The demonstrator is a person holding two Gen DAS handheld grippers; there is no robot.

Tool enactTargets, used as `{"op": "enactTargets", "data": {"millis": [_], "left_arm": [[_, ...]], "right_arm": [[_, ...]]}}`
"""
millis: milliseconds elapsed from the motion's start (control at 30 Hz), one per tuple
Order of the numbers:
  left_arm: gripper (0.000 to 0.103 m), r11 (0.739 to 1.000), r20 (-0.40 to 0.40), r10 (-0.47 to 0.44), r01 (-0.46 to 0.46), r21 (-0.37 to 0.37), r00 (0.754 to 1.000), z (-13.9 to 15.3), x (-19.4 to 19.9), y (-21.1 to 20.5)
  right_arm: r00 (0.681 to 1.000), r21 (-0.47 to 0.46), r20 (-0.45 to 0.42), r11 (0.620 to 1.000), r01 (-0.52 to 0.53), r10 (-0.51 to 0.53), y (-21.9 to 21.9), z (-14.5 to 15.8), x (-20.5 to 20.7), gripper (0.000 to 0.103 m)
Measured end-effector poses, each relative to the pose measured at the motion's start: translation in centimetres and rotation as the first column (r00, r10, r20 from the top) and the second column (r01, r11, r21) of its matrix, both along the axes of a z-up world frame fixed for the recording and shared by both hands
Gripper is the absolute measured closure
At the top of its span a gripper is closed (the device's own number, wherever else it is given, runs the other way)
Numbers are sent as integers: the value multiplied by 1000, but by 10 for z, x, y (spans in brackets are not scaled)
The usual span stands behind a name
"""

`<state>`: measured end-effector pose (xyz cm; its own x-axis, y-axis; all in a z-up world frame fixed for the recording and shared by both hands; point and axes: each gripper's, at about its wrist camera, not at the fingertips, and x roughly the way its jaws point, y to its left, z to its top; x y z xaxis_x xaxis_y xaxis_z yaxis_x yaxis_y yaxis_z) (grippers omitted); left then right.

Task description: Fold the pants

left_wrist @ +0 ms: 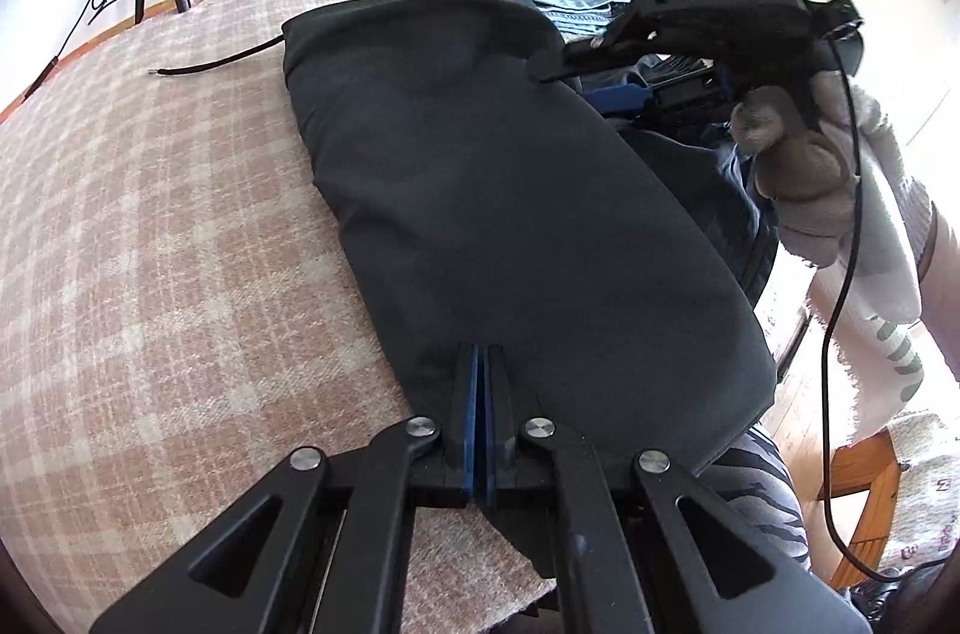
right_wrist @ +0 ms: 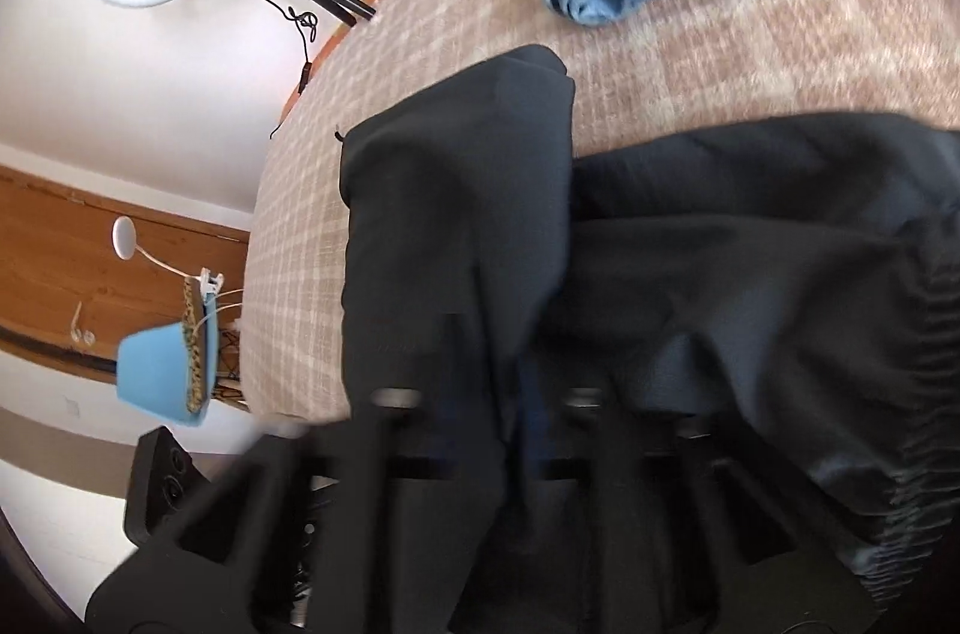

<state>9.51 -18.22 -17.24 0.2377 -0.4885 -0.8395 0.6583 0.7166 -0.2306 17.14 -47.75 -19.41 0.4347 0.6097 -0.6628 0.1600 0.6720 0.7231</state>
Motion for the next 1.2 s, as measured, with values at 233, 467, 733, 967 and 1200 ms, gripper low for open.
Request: {"op": "enactTargets", "data": {"millis": [233, 467, 733, 967, 1200], "left_arm": [[103, 1000, 36, -4, 4, -12, 999, 16, 2, 7], [103, 996, 45, -93, 92, 14, 995, 17, 2, -29], [103, 978, 45, -187, 182, 100, 981, 5, -5, -62], [103, 982, 40, -173, 169, 83, 984, 6, -2, -60], [103, 987, 24, -148, 147, 64, 989, 3, 1, -58]], "right_arm": [[993, -132, 49, 986, -104, 112, 18, 77, -12, 96], [992, -550, 15, 830, -94, 123, 7, 129, -12, 91], [1000, -342, 13, 939, 30, -27, -51, 69, -67, 56], [992, -143, 112, 987, 78, -63, -60, 41, -131, 56], [995, -194, 99, 981, 4, 15, -21, 30, -141, 97]]}}
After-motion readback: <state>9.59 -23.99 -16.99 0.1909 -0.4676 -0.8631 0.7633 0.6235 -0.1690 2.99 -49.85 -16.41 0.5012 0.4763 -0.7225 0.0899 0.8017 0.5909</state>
